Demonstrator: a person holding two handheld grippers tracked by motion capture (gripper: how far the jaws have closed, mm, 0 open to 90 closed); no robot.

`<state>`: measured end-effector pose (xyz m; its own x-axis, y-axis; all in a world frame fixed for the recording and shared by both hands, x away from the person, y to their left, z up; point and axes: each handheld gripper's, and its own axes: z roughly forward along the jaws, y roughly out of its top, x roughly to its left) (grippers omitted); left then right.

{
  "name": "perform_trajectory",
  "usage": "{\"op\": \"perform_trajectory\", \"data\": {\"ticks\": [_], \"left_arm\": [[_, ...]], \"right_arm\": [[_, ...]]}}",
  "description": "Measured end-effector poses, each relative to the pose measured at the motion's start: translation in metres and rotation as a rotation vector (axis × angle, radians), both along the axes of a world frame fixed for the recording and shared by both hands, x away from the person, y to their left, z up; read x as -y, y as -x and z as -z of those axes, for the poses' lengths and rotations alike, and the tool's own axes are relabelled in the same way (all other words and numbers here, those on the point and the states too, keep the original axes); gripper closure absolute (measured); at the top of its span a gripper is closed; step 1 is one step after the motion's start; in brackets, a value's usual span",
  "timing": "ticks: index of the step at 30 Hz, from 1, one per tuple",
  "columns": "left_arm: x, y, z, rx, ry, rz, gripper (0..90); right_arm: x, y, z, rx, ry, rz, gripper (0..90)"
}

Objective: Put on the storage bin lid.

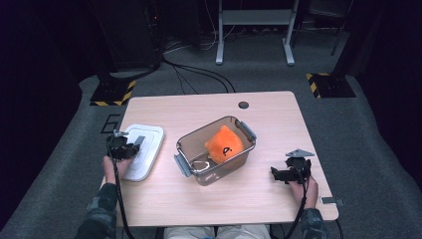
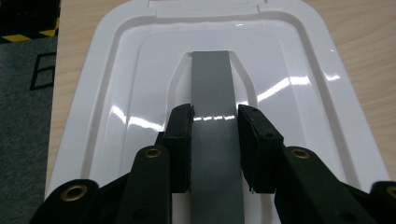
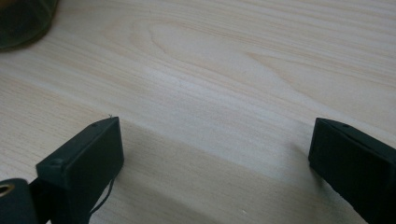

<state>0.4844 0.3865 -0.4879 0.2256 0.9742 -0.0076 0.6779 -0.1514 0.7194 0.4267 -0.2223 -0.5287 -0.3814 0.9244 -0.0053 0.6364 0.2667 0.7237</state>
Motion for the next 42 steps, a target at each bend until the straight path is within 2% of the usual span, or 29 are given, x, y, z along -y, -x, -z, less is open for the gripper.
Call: {"op": "perform_trajectory", "data": {"ticks": [3,6,17,28,42], "left_arm": [[0.004,0.002,-0.005,0.007,-0.009,0.022,66.5],[0.007,0.004,-0.009,0.015,0.003,0.032,66.5],[0.005,0.012,-0.026,0.031,0.016,0.077,66.5],[0.009,0.020,-0.045,0.046,-0.003,0.135,66.5],[0.008,0.024,-0.077,0.078,-0.018,0.172,66.5]], "right_arm": [[0.000,0.000,0.000,-0.001,0.001,-0.001,2.6],[0.000,0.000,0.000,0.000,0.002,-0.002,2.6],[0.000,0.000,0.000,0.000,0.002,0.001,2.9],[0.000,0.000,0.000,-0.001,-0.004,0.003,3.0],[0.000,0.000,0.000,-0.002,-0.004,0.002,3.1]]}}
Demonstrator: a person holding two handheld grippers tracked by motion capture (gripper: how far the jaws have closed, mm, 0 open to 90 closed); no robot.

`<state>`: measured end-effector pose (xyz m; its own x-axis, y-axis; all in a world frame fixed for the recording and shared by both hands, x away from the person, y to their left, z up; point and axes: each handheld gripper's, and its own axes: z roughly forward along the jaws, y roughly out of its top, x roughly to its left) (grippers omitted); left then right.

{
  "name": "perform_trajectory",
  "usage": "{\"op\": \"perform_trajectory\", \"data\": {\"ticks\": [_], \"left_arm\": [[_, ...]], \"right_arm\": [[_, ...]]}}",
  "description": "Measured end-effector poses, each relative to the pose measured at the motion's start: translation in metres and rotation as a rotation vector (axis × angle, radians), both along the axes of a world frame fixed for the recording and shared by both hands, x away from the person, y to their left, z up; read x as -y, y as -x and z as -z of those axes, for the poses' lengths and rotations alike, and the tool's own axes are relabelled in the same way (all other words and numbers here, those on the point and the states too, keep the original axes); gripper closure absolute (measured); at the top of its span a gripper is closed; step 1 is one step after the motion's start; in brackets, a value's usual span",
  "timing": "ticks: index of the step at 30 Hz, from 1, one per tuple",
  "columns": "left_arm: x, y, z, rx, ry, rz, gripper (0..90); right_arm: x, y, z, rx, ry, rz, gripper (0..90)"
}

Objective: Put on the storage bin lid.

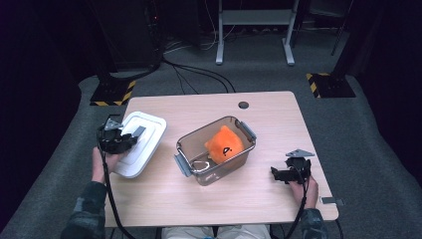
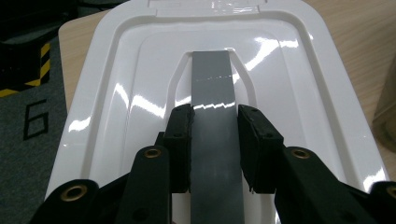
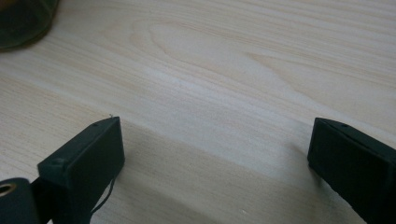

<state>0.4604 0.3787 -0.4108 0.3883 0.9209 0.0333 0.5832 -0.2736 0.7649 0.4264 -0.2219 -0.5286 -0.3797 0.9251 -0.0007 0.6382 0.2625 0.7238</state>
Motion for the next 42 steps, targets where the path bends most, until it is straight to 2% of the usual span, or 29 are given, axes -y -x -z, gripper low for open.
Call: {"op": "perform_trajectory", "data": {"ticks": [6,13,24,33,42], "left_arm": [[-0.001,-0.001,-0.013,0.014,0.005,0.012,66.4],[0.006,-0.004,-0.032,0.016,0.008,0.060,66.5],[0.020,-0.006,-0.044,0.036,0.015,0.097,66.5],[0.038,-0.008,-0.059,0.059,0.002,0.144,66.5],[0.053,-0.008,-0.070,0.066,-0.013,0.188,66.5]], "right_arm": [[0.000,0.000,0.000,0.001,0.001,-0.002,3.1],[0.000,0.000,0.000,-0.001,0.000,0.000,3.1],[0.000,0.000,0.000,0.001,-0.003,0.006,3.1],[0.000,0.000,0.000,0.000,0.002,0.000,3.1],[0.000,0.000,0.000,0.000,-0.002,0.004,3.2]]}}
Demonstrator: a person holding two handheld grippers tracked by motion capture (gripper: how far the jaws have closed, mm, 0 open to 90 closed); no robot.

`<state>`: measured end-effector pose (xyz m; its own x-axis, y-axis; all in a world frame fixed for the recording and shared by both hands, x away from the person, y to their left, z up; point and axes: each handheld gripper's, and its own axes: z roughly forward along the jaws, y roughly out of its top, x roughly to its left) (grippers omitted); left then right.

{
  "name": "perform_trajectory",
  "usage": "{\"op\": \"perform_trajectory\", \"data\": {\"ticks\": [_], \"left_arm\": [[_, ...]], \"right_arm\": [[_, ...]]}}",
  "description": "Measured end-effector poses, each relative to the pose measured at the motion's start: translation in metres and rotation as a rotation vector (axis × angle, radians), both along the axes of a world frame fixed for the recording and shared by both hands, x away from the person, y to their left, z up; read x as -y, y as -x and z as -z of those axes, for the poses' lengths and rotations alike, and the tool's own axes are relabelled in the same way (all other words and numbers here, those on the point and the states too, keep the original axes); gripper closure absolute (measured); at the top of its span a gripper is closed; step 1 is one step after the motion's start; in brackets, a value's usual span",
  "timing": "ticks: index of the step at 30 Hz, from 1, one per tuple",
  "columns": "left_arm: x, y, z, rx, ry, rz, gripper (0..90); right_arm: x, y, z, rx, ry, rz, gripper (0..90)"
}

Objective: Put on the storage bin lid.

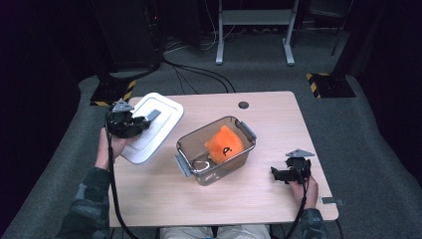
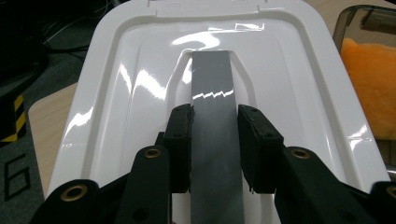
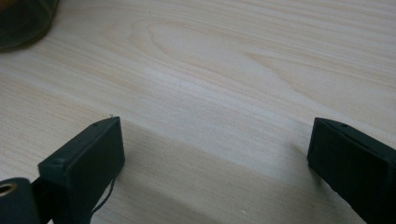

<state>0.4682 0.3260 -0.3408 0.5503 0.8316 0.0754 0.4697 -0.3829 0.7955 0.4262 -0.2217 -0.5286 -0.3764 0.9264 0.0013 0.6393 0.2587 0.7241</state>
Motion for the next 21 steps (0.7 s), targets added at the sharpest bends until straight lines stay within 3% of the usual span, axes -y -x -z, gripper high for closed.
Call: {"op": "perform_trajectory", "data": {"ticks": [21], "left_arm": [[0.047,-0.003,-0.015,0.012,-0.032,0.107,66.5]], "right_arm": [[0.000,0.000,0.000,0.000,-0.005,0.006,3.7]]}}
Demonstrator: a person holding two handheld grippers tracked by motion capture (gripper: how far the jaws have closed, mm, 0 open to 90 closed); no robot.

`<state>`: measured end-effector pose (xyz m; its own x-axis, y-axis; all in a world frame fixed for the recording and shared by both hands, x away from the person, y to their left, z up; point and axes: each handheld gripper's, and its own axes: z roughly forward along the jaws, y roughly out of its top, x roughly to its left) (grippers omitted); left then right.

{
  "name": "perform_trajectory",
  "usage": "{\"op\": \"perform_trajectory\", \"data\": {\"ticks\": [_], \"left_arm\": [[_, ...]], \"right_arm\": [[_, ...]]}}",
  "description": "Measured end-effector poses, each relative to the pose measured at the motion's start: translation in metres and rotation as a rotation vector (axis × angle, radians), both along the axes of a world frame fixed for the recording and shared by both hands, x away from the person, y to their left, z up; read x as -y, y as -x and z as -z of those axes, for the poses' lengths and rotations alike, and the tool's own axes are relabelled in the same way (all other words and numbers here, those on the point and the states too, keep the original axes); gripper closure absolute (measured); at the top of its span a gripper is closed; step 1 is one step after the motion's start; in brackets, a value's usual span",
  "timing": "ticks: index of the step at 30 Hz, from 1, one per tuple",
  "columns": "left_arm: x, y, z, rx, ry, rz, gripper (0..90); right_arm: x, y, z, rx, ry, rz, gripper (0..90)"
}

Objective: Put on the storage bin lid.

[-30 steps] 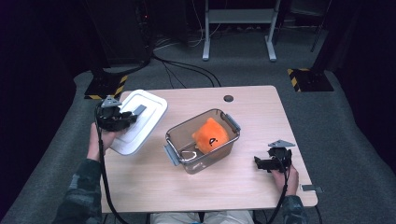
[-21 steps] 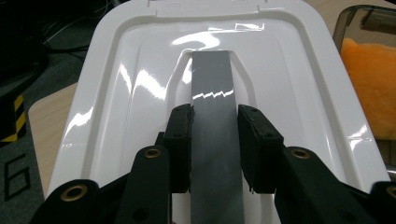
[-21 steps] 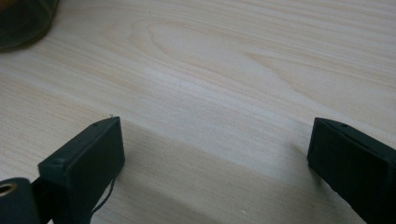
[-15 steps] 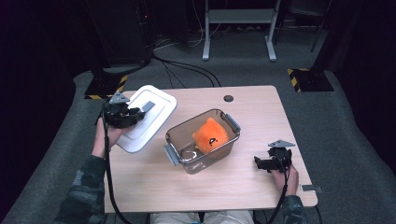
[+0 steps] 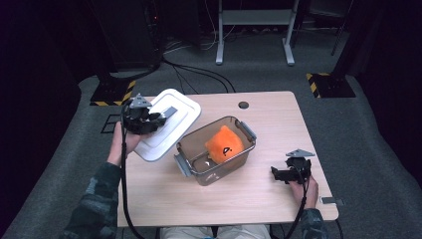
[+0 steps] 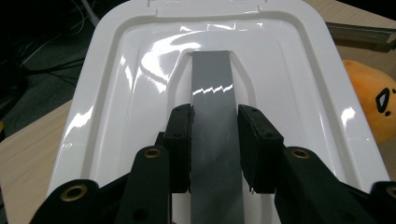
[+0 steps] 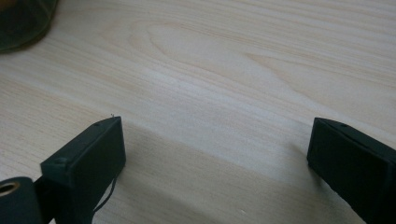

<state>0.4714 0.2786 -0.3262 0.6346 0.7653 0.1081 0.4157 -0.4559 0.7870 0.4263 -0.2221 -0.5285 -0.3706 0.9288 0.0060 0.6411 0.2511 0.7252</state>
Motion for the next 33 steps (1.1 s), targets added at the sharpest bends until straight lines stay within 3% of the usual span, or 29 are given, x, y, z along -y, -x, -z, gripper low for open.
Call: {"op": "perform_trajectory", "data": {"ticks": [14,33], "left_arm": [[0.037,-0.004,-0.002,-0.002,0.004,0.072,66.4],[0.072,-0.006,0.002,-0.010,-0.010,0.158,66.4]], "right_arm": [[0.000,0.000,0.000,0.000,-0.002,-0.001,3.9],[0.000,0.000,0.000,0.000,-0.001,0.000,3.9]]}}
